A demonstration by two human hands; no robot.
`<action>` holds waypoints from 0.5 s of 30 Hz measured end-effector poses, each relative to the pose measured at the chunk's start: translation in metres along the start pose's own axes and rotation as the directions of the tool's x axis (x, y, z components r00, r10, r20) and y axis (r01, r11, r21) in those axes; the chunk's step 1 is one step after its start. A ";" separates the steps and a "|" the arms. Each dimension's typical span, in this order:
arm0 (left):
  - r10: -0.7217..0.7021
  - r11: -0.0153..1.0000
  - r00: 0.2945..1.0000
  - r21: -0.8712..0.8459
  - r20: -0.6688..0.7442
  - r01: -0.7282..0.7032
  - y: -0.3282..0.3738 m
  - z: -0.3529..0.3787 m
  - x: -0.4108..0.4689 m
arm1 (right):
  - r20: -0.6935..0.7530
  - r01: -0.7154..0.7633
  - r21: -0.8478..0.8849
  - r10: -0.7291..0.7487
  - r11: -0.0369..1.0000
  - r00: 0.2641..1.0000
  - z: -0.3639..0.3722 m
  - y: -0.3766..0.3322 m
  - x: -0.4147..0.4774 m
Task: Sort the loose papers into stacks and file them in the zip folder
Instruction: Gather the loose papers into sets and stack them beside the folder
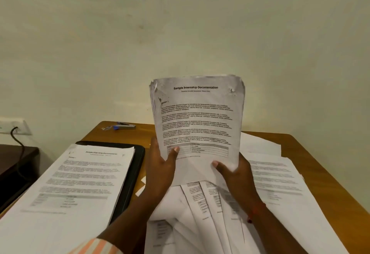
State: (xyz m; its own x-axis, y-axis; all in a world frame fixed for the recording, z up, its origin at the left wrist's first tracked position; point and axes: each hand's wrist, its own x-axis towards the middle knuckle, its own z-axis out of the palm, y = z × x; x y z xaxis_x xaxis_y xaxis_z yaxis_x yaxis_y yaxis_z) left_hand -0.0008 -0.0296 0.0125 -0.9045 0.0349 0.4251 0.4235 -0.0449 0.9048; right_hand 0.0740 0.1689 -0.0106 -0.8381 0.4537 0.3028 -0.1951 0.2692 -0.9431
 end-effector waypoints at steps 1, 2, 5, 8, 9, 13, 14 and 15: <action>-0.017 1.000 1.000 0.020 0.007 0.017 -0.003 0.000 0.000 | 0.032 -0.045 -0.019 0.046 0.999 0.998 0.000 0.003 -0.001; -0.033 0.999 0.999 0.040 0.021 0.033 -0.006 0.000 0.000 | 0.060 -0.084 -0.049 0.087 0.995 0.994 0.001 0.008 -0.003; -0.061 0.997 0.997 0.050 0.054 0.059 -0.010 0.000 0.002 | 0.061 -0.096 -0.072 0.101 0.993 0.993 0.003 0.012 -0.005; -0.082 0.997 0.993 0.000 0.082 0.082 -0.009 -0.005 0.008 | 0.078 -0.075 -0.064 0.080 0.995 0.994 -0.003 0.005 0.000; -0.112 0.993 0.987 -0.024 0.113 0.116 -0.009 -0.009 0.011 | 0.122 -0.087 -0.053 0.093 0.995 0.988 -0.005 0.003 0.001; -0.348 0.927 0.901 -0.045 0.260 0.371 -0.017 -0.028 0.030 | 0.405 -0.206 0.063 0.164 0.976 0.900 -0.015 0.003 -0.002; -0.404 0.901 0.874 -0.046 0.271 0.431 -0.021 -0.031 0.033 | 0.467 -0.229 0.057 0.176 0.972 0.867 -0.016 0.001 -0.004; -0.444 0.881 0.854 -0.043 0.271 0.471 -0.025 -0.032 0.035 | 0.499 -0.226 0.014 0.189 0.974 0.846 -0.016 0.000 -0.005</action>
State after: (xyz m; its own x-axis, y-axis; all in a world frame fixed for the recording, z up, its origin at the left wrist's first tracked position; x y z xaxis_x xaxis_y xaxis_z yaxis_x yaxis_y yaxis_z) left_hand -0.0447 -0.0595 0.0044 -0.9469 0.3198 -0.0315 -0.0556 -0.0663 0.9963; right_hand 0.0862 0.1800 -0.0103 -0.9999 0.0105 0.0095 -0.0078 0.1475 -0.9890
